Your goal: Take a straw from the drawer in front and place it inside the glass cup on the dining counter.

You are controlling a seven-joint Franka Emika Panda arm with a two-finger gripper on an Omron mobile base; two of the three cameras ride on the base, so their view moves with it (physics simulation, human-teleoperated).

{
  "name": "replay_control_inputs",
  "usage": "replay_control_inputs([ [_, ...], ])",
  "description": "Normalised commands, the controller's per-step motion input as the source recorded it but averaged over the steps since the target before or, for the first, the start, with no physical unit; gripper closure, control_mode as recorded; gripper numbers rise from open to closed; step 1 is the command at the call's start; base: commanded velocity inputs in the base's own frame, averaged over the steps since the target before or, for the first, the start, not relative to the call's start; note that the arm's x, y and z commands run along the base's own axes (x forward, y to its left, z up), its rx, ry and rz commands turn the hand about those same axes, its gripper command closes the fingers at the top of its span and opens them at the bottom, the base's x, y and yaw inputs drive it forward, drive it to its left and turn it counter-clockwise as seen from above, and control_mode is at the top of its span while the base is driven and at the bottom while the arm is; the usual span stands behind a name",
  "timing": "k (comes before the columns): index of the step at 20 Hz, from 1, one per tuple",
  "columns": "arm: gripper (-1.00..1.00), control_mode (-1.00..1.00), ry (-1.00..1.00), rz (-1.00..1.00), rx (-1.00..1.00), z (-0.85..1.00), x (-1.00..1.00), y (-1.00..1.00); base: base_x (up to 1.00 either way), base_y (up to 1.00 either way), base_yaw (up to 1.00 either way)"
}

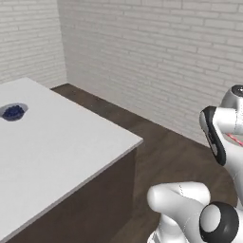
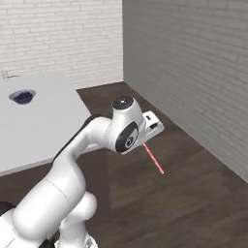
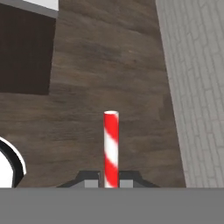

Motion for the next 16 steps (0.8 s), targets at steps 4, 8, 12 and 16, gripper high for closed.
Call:
replay_control_inputs([
  [4,1.0,1.0,0.0,0.0,0.0,0.0,0.0,0.0,0.72,-0.96,0.22],
  [8,1.0,1.0,0.0,0.0,0.0,0.0,0.0,0.0,0.67,-0.96,0.23],
  [12,1.0,1.0,0.0,0.0,0.0,0.0,0.0,0.0,0.65,-0.93,0.26],
  [16,1.0,1.0,0.0,0.0,0.0,0.0,0.0,0.0,0.64,-0.87,0.29],
])
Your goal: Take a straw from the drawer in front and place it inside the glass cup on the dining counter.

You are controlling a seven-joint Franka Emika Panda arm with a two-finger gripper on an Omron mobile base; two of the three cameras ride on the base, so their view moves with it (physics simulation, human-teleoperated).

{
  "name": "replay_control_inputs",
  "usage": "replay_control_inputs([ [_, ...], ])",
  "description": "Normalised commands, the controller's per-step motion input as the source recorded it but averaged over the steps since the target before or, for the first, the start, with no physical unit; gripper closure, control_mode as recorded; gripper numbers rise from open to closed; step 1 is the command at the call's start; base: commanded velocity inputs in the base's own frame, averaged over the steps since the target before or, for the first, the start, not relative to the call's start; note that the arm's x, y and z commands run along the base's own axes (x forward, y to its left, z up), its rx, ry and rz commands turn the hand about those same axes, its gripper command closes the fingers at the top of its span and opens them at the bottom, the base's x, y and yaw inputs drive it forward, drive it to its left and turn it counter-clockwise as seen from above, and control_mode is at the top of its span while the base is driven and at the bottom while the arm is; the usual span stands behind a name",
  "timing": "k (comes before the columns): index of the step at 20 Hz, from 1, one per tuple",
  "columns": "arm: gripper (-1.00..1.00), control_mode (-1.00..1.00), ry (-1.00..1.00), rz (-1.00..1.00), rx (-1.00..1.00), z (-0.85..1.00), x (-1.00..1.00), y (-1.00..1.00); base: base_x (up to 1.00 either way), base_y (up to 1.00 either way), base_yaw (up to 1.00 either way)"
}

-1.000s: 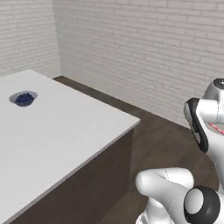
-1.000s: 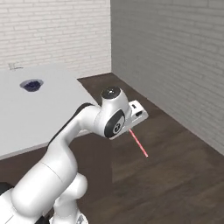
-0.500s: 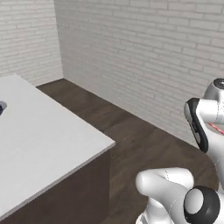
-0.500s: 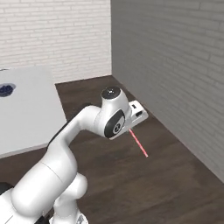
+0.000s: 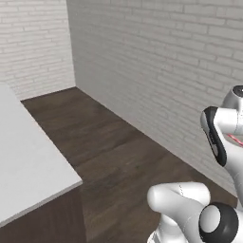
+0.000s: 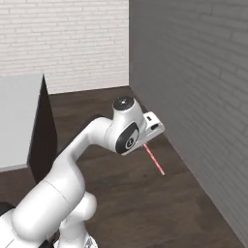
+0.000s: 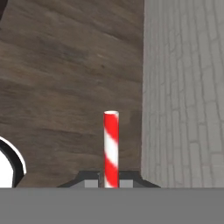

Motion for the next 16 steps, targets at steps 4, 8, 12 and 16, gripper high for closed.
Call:
replay_control_inputs([
  [4,1.0,1.0,0.0,0.0,0.0,0.0,0.0,0.0,0.71,-0.7,0.36],
  [8,1.0,1.0,0.0,0.0,0.0,0.0,0.0,0.0,0.72,-0.55,0.44],
  [12,1.0,1.0,0.0,0.0,0.0,0.0,0.0,0.0,0.69,-0.59,0.44],
  [16,1.0,1.0,0.0,0.0,0.0,0.0,0.0,0.0,0.78,-0.56,0.44],
])
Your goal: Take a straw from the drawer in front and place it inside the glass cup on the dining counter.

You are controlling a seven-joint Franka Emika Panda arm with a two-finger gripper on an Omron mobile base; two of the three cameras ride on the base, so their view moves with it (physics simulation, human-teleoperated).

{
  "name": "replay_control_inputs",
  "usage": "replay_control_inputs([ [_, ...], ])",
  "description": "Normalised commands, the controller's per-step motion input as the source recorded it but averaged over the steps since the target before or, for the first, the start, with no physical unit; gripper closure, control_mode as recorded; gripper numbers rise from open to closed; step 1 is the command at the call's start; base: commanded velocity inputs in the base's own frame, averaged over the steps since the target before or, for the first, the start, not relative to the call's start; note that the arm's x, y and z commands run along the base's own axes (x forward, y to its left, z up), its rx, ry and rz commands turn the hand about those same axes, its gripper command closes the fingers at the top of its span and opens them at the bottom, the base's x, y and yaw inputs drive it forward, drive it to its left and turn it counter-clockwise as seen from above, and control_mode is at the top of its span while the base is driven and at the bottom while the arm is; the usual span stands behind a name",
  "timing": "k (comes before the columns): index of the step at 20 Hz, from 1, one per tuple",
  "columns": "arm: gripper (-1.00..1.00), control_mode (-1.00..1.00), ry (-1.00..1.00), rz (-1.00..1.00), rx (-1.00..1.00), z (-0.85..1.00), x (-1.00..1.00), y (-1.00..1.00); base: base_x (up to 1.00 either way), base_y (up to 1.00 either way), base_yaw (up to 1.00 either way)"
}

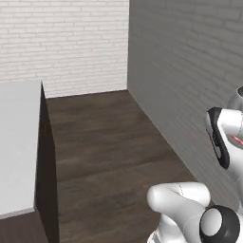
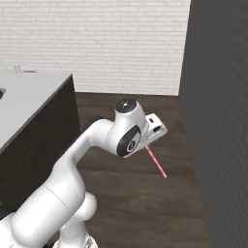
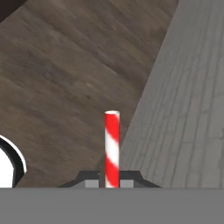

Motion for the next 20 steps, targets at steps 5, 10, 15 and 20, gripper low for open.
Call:
replay_control_inputs([
  [5,1.0,1.0,0.0,0.0,0.0,0.0,0.0,0.0,0.8,-0.57,0.44],
  [10,1.0,1.0,0.0,0.0,0.0,0.0,0.0,0.0,0.85,-0.59,0.42],
  [15,1.0,1.0,0.0,0.0,0.0,0.0,0.0,0.0,0.87,-0.61,0.42],
  [20,1.0,1.0,0.0,0.0,0.0,0.0,0.0,0.0,0.88,-0.63,0.4],
])
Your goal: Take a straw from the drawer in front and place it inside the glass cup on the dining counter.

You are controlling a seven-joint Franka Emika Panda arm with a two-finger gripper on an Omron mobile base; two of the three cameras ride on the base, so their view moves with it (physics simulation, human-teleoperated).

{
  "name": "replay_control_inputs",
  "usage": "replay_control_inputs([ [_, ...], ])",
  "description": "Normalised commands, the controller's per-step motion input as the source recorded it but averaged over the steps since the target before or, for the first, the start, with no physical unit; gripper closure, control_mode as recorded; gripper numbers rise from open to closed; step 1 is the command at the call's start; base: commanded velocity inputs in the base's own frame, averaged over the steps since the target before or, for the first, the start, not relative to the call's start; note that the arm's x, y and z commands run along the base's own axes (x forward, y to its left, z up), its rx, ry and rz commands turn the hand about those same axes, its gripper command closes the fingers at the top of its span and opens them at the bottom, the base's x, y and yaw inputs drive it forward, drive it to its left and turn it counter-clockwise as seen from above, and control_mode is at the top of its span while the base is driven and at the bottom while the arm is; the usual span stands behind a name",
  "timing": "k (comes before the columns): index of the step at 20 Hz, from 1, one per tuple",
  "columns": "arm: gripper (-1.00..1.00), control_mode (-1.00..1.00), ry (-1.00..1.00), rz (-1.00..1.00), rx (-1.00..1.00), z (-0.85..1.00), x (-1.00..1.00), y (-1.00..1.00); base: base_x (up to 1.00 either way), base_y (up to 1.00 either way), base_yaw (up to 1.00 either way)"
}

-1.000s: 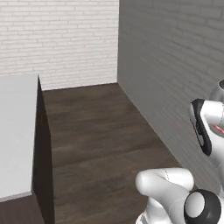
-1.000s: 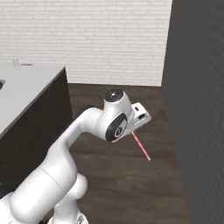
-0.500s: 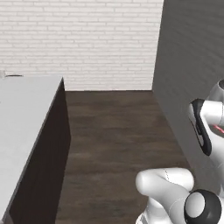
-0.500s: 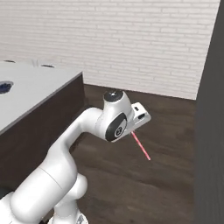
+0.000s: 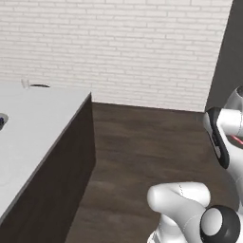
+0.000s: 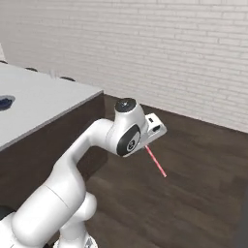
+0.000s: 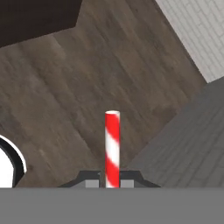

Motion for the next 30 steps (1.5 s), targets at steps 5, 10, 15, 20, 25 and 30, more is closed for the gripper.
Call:
replay_control_inputs([
  [5,1.0,1.0,0.0,0.0,0.0,0.0,0.0,0.0,0.85,-0.69,0.38],
  [10,1.0,1.0,0.0,0.0,0.0,0.0,0.0,0.0,0.82,-0.74,0.35],
  [15,1.0,1.0,0.0,0.0,0.0,0.0,0.0,0.0,0.81,-0.77,0.33],
  [20,1.0,1.0,0.0,0.0,0.0,0.0,0.0,0.0,0.76,-0.81,0.32],
  [25,1.0,1.0,0.0,0.0,0.0,0.0,0.0,0.0,0.78,-0.77,0.32],
  [30,1.0,1.0,0.0,0.0,0.0,0.0,0.0,0.0,0.77,-0.75,0.33],
])
